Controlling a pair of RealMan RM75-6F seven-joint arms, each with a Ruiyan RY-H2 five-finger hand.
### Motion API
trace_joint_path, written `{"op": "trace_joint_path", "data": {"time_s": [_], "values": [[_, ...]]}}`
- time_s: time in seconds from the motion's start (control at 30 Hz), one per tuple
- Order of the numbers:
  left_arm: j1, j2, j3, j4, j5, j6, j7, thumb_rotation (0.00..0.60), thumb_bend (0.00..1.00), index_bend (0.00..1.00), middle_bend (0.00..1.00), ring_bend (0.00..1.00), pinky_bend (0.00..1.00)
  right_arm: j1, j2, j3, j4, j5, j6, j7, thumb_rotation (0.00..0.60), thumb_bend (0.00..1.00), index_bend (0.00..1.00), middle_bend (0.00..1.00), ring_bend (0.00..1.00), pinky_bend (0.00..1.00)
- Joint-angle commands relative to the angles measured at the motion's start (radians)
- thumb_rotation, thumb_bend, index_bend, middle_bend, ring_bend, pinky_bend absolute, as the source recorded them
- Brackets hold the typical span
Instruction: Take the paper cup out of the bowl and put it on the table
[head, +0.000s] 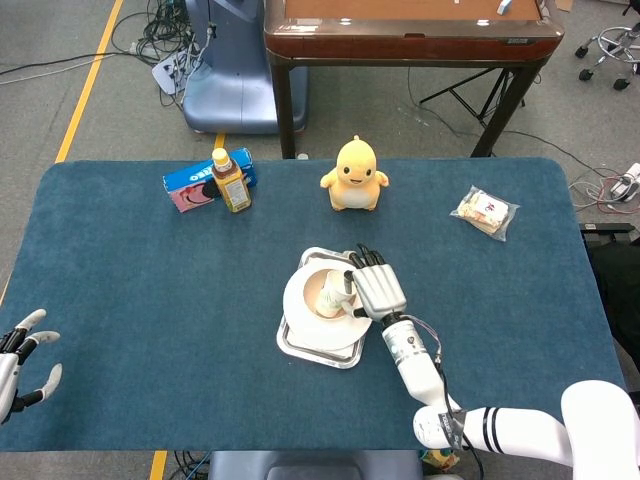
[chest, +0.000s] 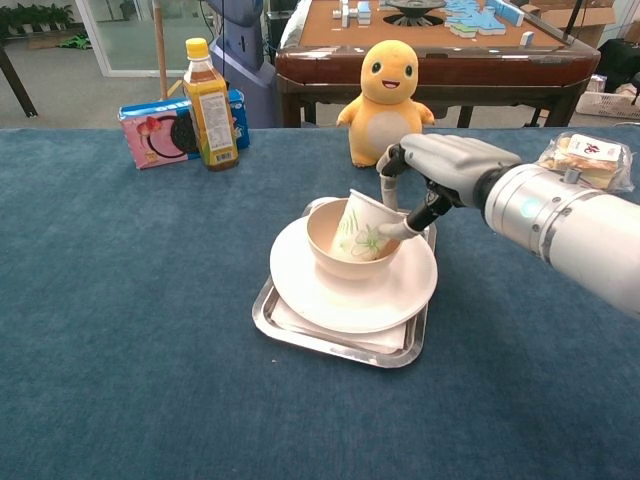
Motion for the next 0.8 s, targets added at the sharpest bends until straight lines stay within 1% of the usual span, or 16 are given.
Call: {"op": "trace_joint_path", "data": {"time_s": [0.03, 0.3, 0.53, 0.8], "values": [[0.0, 0.0, 0.0, 0.0, -0.001, -0.001, 0.001, 0.6, 0.37, 0.32, 0.13, 0.18, 0.37, 0.0, 0.001, -0.001, 0.001, -0.001, -0.001, 0.003, 0.6, 0.39, 0.59, 0.18, 0.04, 0.11], [0.0, -0.001, 0.0, 0.0, -0.001, 0.0, 0.004, 0.6, 0.37, 0.32, 0.13, 0.18, 0.37, 0.001, 0.002, -0.006, 0.002, -0.009, 0.001, 0.006, 0.6, 0.45, 0.62, 0.18, 0.04, 0.11], [0.0, -0.002, -0.001, 0.001, -0.003, -0.001, 0.005, 0.6, 0.37, 0.32, 0.13, 0.18, 0.37, 0.003, 0.011, -0.007, -0.014, -0.022, 0.009, 0.002, 0.6, 0.45, 0.62, 0.18, 0.04, 0.11], [-0.001, -0.005, -0.001, 0.0, -0.003, -0.003, 0.014, 0.6, 0.37, 0.32, 0.13, 0.18, 0.37, 0.008, 0.062, 0.005, -0.107, -0.028, 0.035, -0.035, 0.6, 0.45, 0.63, 0.18, 0.04, 0.11]]}}
